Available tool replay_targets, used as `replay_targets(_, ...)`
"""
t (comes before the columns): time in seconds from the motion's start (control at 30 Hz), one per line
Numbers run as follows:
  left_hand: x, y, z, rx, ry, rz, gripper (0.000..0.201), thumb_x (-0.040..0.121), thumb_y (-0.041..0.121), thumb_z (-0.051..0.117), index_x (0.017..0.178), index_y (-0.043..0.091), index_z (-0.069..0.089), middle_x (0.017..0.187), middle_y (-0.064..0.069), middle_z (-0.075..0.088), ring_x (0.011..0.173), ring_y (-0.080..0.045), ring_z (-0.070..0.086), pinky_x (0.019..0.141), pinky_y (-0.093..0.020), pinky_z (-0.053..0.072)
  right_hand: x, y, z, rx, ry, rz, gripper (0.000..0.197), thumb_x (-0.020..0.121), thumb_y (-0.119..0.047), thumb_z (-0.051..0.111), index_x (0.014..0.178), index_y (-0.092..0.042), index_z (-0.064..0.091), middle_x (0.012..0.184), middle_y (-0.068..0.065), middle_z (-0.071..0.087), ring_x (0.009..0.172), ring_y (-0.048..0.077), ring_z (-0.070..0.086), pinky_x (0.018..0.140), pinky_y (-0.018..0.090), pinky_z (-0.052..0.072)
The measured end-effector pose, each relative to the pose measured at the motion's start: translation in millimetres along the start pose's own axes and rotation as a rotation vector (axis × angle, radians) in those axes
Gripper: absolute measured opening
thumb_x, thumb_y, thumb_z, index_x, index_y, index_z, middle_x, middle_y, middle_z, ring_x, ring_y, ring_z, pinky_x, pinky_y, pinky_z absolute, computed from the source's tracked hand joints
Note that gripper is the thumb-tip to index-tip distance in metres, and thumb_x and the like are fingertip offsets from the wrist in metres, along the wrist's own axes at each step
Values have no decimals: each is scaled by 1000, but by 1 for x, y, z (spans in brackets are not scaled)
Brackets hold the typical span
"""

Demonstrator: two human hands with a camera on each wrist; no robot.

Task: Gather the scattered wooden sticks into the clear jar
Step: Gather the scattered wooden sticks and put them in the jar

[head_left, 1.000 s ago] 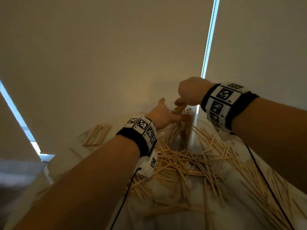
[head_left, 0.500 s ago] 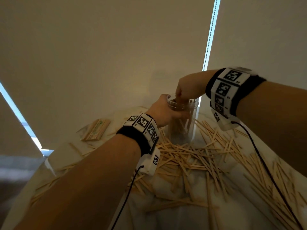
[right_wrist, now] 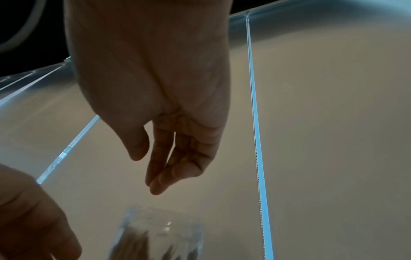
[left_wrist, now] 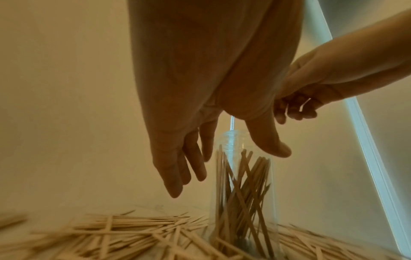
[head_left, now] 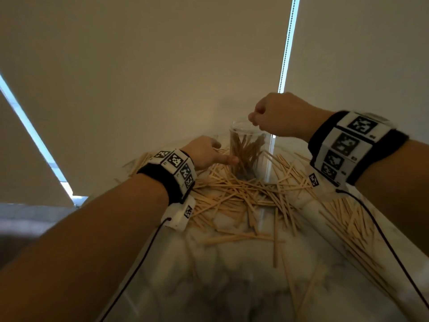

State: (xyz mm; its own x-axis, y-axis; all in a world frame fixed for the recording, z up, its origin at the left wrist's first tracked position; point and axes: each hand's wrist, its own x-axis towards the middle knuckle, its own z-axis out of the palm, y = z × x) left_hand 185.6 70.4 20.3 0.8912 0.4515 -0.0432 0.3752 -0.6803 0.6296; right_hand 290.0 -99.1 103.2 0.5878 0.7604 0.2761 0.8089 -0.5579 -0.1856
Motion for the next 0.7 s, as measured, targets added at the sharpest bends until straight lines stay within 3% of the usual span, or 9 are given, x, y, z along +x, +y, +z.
replay_targets(0.07, -27, -8, -8, 90, -21, -13, 79, 78, 53, 82, 140, 10, 60, 136, -5, 65, 119, -20, 60, 107, -34, 45, -31, -5, 5, -4, -58, 0, 36, 99, -37, 49, 91, -11, 72, 88, 5, 71, 84, 21, 65, 71, 29, 47)
replay_targets(0.17, -66, -31, -17, 300, -52, -69, 58, 82, 48, 81, 130, 18, 68, 126, 2, 68, 111, -15, 60, 96, -28, 44, -76, -11, 19, -44, -336, 25, 36, 100, -39, 50, 74, -19, 64, 73, 0, 65, 65, 14, 61, 68, 29, 51)
replay_targets(0.27, -94, -65, -32, 461, -70, -179, 64, 84, 45, 80, 138, 16, 62, 125, 3, 67, 119, -19, 58, 97, -28, 42, -103, -8, 37, -227, -505, 148, 54, 101, -54, 40, 65, -16, 55, 63, -3, 53, 55, 9, 48, 63, 24, 46)
replay_targets(0.33, -109, -86, -43, 574, -91, -283, 75, 84, 46, 80, 147, 15, 53, 136, -1, 62, 131, -24, 53, 104, -30, 41, -111, 1, 51, -329, -572, 241, 63, 99, -63, 33, 78, -12, 63, 78, 0, 57, 68, 12, 53, 67, 23, 45)
replay_targets(0.4, -120, -104, -50, 652, -124, -363, 83, 83, 50, 79, 151, 17, 46, 153, -6, 49, 139, -26, 47, 110, -32, 38, -113, 9, 61, -398, -640, 274, 77, 92, -74, 28, 99, -10, 69, 100, 4, 65, 91, 19, 61, 85, 30, 48)
replay_targets(0.47, -129, -116, -49, 664, -167, -387, 87, 82, 53, 79, 154, 20, 43, 157, -7, 43, 142, -26, 44, 114, -33, 38, -114, 11, 70, -402, -658, 280, 81, 86, -82, 30, 92, -11, 70, 95, 4, 67, 93, 21, 62, 88, 32, 48)
replay_targets(0.53, -133, -120, -40, 633, -169, -352, 81, 84, 52, 78, 151, 22, 47, 152, -6, 49, 136, -25, 49, 109, -31, 41, -113, 11, 79, -362, -652, 272, 78, 83, -82, 38, 97, -12, 70, 98, 4, 67, 94, 21, 62, 86, 32, 50)
replay_targets(0.63, -130, -109, -22, 582, -123, -231, 63, 89, 42, 74, 145, 21, 54, 135, -6, 61, 122, -23, 58, 93, -26, 43, -108, 6, 86, -334, -618, 236, 69, 84, -74, 51, 108, -12, 67, 103, 4, 65, 95, 21, 61, 88, 33, 52)
replay_targets(0.7, -123, -99, -10, 519, -115, -169, 55, 90, 35, 74, 140, 21, 58, 132, -4, 63, 120, -22, 59, 95, -26, 45, -105, 3, 83, -292, -606, 228, 60, 84, -66, 60, 111, -12, 66, 98, 2, 61, 94, 21, 60, 80, 30, 52)
